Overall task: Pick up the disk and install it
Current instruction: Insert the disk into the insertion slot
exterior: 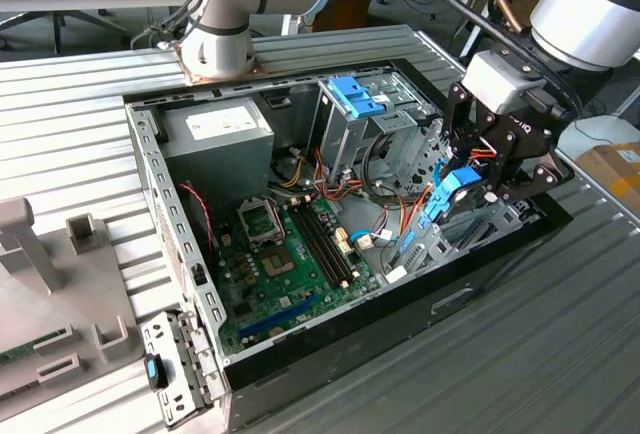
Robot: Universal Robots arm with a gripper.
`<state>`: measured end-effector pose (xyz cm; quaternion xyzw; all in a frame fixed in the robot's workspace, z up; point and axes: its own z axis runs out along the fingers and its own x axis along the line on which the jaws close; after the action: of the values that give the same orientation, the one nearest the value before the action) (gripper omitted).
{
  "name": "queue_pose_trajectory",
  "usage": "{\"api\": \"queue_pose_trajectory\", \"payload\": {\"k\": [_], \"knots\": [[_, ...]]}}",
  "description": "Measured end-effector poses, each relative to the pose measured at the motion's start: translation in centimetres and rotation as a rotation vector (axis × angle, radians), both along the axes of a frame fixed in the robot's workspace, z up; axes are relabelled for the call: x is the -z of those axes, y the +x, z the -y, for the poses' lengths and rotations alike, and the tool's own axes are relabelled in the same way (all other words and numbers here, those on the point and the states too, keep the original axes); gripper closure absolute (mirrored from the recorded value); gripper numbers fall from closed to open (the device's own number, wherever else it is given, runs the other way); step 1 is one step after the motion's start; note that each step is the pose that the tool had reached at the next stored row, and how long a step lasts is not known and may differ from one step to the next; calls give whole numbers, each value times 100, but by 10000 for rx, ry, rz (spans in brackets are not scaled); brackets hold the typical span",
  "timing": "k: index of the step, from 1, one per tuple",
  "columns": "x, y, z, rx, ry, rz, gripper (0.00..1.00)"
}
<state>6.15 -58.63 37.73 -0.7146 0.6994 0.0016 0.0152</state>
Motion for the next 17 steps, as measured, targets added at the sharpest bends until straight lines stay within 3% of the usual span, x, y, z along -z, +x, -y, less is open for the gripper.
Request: {"api": "queue_pose_trajectory", "payload": {"k": [3, 4, 7, 8, 11, 13, 14, 15, 17], "knots": [[1, -2, 0, 1, 1, 0, 51], [1, -3, 0, 1, 0, 0, 63], [3, -5, 0, 1, 1, 0, 64], [-35, -5, 0, 1, 22, 3, 64], [-259, -5, 0, 1, 4, 4, 64], [-502, -5, 0, 1, 0, 9, 64], [-588, -5, 0, 1, 1, 11, 64], [-736, -5, 0, 1, -1, 11, 64], [-841, -5, 1, 1, 3, 15, 64]]}}
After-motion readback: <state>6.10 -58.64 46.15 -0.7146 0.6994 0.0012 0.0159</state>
